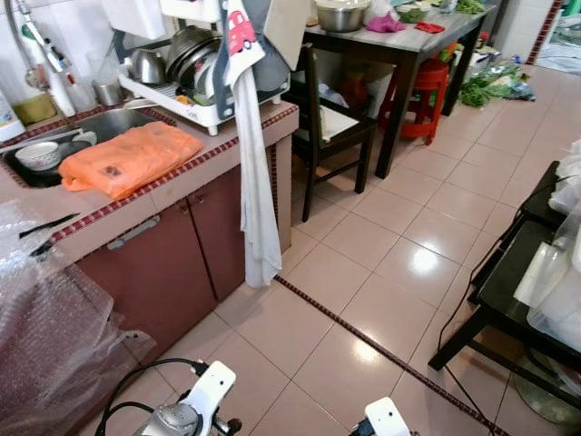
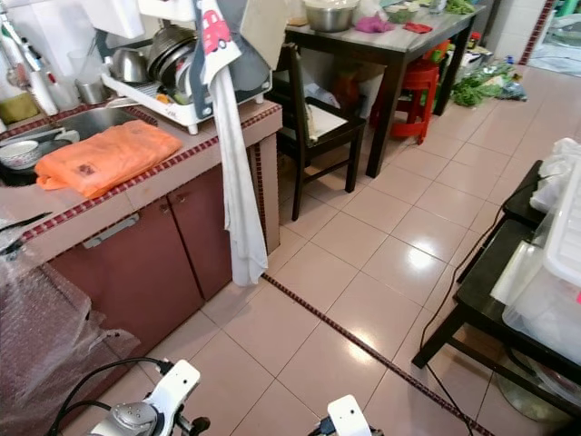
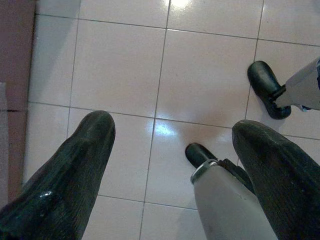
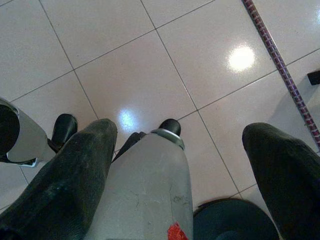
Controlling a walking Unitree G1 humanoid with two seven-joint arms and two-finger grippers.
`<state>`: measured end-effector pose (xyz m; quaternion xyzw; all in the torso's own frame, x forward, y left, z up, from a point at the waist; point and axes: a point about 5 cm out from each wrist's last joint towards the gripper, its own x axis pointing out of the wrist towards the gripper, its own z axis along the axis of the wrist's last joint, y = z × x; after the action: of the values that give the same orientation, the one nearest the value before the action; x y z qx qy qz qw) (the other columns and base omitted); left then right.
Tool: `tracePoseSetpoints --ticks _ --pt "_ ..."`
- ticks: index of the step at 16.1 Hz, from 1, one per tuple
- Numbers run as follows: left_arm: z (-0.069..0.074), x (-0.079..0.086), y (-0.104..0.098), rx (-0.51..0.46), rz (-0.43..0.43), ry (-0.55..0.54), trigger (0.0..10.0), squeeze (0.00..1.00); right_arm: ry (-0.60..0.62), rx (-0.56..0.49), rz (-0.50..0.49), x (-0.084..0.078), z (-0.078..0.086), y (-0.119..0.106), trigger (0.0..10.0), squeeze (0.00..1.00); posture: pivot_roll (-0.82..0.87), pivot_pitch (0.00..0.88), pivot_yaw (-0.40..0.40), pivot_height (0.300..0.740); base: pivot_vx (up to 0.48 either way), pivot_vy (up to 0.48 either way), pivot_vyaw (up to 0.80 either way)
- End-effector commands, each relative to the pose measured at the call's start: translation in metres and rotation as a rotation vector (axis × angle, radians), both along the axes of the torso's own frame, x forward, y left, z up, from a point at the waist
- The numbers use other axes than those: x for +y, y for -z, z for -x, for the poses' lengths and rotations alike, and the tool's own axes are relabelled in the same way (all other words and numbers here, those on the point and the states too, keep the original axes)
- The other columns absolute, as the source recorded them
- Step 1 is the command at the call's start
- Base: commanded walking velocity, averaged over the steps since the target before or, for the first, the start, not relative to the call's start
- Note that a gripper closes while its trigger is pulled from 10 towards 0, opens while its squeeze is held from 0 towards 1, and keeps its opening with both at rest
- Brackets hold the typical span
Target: Kitchen organization
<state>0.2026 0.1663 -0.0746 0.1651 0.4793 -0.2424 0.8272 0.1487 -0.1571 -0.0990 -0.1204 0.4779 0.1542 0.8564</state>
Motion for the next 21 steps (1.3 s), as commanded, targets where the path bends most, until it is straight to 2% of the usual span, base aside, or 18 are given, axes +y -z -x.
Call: tracePoseSetpoints --ticks 1,5,7,8,12,16,21 --pt "-0.003 0.004 -0.002 -0.008 -0.007 -0.004 10.0 0.00 0.001 0.075 0.000 0.000 0.017 0.007 10.0 0.00 -0.06 0.000 0.053 0.740 0.000 0.000 0.00" --pt "-0.002 0.005 -0.001 -0.005 -0.012 0.002 10.0 0.00 0.018 0.072 0.003 0.000 0.017 0.007 10.0 0.00 -0.06 0.000 0.054 0.740 0.258 0.000 0.00" --pt "-0.001 0.005 -0.001 -0.004 -0.014 0.002 10.0 0.00 0.247 0.060 -0.059 -0.009 0.010 0.005 10.0 0.00 -0.06 0.000 0.056 0.740 0.268 0.000 0.00" --pt "-0.001 0.004 -0.001 -0.008 -0.016 -0.001 10.0 0.00 0.316 0.052 -0.082 -0.012 0.007 0.003 10.0 0.00 -0.06 0.000 0.057 0.740 0.270 0.000 0.00" --pt "-0.007 0.002 -0.004 -0.035 -0.009 -0.033 10.0 0.00 0.480 0.023 -0.152 -0.018 -0.003 -0.001 10.0 0.00 -0.06 0.000 0.064 0.740 0.267 0.000 0.00" --pt "-0.009 -0.002 -0.005 -0.036 -0.007 -0.009 10.0 0.00 0.520 0.016 -0.190 -0.012 -0.007 -0.002 10.0 0.00 -0.07 0.000 0.071 0.740 0.266 0.000 0.00" --pt "-0.007 -0.008 -0.003 -0.030 0.003 0.004 10.0 0.00 0.516 0.026 -0.191 -0.009 -0.005 -0.001 10.0 0.00 -0.06 0.000 0.074 0.740 0.000 0.000 0.00"
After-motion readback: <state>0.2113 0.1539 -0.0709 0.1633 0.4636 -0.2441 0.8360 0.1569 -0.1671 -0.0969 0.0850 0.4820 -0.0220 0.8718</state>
